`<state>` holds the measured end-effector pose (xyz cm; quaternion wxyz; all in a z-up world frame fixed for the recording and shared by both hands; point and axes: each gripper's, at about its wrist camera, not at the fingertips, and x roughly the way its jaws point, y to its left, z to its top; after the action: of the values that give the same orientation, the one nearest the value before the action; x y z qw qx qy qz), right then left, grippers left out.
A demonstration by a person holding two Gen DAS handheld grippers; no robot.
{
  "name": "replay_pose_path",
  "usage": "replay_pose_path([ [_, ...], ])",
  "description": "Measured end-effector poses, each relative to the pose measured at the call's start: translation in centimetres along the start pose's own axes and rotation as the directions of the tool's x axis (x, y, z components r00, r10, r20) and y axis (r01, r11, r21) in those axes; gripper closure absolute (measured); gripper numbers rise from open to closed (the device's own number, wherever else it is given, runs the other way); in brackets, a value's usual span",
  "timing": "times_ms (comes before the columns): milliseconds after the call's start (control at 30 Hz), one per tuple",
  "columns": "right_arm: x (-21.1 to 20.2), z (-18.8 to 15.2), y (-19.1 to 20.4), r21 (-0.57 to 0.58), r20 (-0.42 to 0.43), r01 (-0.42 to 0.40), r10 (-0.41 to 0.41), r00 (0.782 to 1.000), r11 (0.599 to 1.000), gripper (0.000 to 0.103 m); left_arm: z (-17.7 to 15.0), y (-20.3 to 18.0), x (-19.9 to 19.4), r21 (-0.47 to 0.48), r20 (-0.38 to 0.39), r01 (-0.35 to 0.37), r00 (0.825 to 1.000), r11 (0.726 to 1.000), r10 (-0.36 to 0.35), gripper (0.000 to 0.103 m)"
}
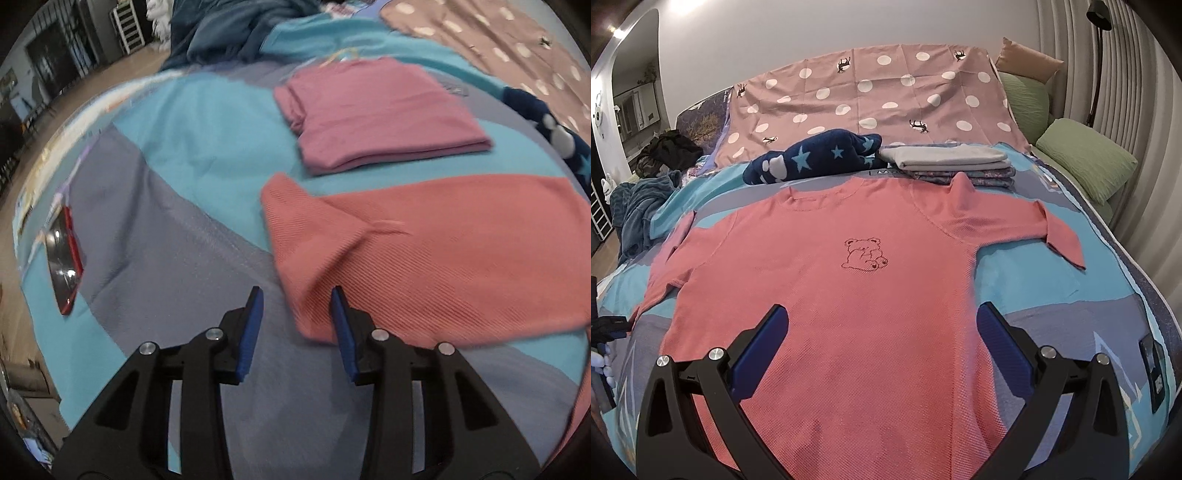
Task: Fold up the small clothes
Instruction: 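Grasp the sweatshirt sleeve cuff with the left gripper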
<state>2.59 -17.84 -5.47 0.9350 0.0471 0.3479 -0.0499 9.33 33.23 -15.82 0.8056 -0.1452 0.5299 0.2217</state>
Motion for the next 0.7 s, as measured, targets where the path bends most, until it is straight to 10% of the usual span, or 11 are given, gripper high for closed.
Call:
replay_pose_path([
  [67,0.0,0.0,0.1,-0.006,0.000,-0.001,0.001,1.000,1.000,0.001,0.5,0.8,0.8,-0.020,0.002,-0.011,1.000,1.000,0.011,0.065],
  [167,-0.2,0.1,0.0,-0.009,0.006,0.002,-0.002,1.000,1.000,0.001,1.7,1.3,1.5,-0.066,0.006,0.029,1.000,0.997,-0.029,0.096],
  [300,-0.1,0.3,-0.6,0.001,0.010,0.016,-0.016,1.000,1.000,0.001,2.3,0.2,-1.4,-0.069,0.105,0.145,0.985,0.987,-0.138,0.101],
  [500,0.7,0.4,-1.2,0.045,-0.016,-0.013,0.013,1.000,0.999,0.001,1.5,-9.0,-9.9,0.195,0.230,0.362,0.886,0.911,-0.402,0.100],
  [700,0.9,0.2,-1.7,0.048,-0.028,-0.014,0.015,1.000,0.999,0.001,-2.1,-19.8,-13.2,0.424,0.120,0.527,0.773,0.736,-0.622,0.100],
])
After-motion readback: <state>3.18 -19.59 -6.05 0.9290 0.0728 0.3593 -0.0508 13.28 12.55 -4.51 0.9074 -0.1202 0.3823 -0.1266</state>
